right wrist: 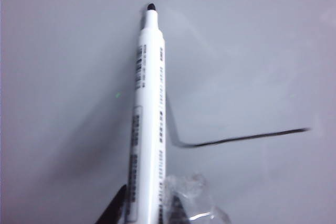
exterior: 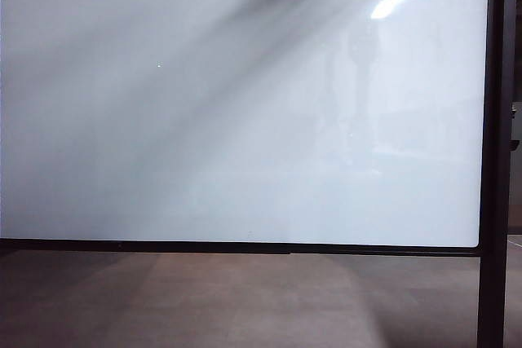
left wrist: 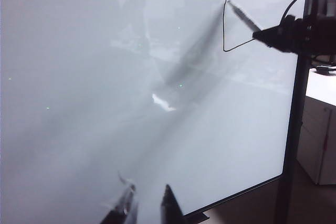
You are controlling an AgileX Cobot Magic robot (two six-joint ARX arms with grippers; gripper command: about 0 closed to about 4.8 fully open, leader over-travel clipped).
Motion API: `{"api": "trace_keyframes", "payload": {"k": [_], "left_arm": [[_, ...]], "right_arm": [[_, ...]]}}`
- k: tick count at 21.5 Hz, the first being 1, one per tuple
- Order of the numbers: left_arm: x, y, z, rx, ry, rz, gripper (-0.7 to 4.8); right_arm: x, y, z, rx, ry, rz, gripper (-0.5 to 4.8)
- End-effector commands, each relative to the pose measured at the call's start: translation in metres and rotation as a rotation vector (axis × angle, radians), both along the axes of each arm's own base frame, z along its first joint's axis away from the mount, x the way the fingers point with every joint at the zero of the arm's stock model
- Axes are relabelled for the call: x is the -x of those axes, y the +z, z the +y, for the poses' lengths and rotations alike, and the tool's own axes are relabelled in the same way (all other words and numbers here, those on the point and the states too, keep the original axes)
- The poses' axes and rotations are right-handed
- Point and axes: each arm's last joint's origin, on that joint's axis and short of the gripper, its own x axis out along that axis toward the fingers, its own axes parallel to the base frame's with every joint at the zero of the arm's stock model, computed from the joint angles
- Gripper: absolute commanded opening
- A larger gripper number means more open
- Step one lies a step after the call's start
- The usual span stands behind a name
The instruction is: Reach to the right to find the marker pen, pick it up, and write the number 8 on the whiteboard.
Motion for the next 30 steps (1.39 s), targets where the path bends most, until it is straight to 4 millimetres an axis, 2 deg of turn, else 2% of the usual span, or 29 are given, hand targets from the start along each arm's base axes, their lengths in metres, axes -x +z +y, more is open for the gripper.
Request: {"api": "trace_keyframes", "payload": {"k": [1,23,30], "left_arm": [[0.001,0.003,0.001,0.005,0.005,-0.016,0.66],[0.001,0.003,0.001,0.005,0.005,-0.016,0.66],[0.001,0.003,0.001,0.005,0.005,-0.016,0.66]], "right_arm": [[0.004,0.005,0.004,0.014,0.022,-0.032,-0.07],[0.001,0.008,0.002,0.004,-0.036,-0.073,-0.07],[-0.006,0.002,0.005,0.011,-0.037,-0.058,-0.07]]}}
